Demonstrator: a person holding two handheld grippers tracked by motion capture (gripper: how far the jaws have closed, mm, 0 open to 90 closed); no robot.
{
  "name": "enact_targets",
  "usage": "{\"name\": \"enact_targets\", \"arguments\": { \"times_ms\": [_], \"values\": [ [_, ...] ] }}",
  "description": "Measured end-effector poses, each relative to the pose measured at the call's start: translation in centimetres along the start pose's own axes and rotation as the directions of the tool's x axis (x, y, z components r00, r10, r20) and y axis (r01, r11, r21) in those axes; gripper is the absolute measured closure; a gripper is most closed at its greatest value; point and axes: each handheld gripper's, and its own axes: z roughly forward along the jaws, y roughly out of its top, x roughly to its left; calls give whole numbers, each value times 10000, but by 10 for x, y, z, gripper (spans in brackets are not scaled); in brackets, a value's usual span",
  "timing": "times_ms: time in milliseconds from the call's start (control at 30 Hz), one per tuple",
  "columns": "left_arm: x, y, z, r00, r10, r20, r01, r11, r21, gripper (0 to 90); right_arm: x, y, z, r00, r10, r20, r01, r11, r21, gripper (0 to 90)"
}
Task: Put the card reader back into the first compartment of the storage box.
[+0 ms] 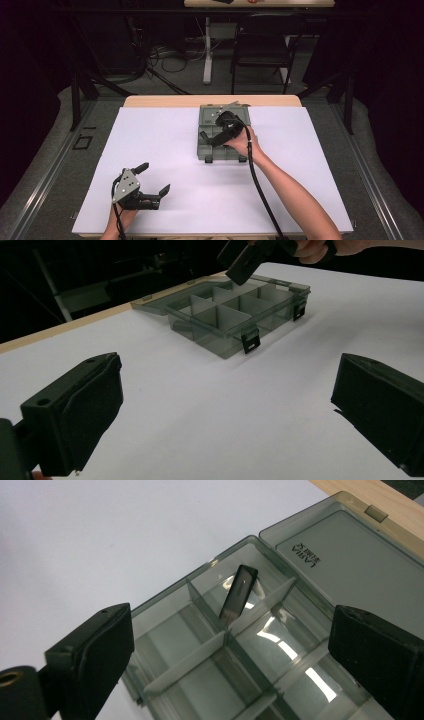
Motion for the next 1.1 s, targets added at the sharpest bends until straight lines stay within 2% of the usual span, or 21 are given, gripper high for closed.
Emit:
{"name": "enact_targets", "arguments": {
  "times_ms": [233, 600, 767, 1100],
  "values": [
    [-1, 1, 0, 10000, 66, -11, -66, 10000, -19, 0, 1, -16, -20, 9996, -110, -267, 110, 9999, -17, 0],
    [-2, 1, 2, 10000, 34, 29, -34, 10000, 27, 0, 11, -51, -54, 9977, -446, -503, 439, 9989, -158, 0],
    [-1, 1, 1, 10000, 5, 24, -5, 10000, 37, 0, 17, -65, -64, 9968, -613, -518, 605, 9980, -163, 0],
    [-1, 1, 1, 10000, 0, 25, 0, 10000, -1, 0, 27, -98, -89, 9972, -612, -438, 595, 9975, -391, 0]
  ]
}}
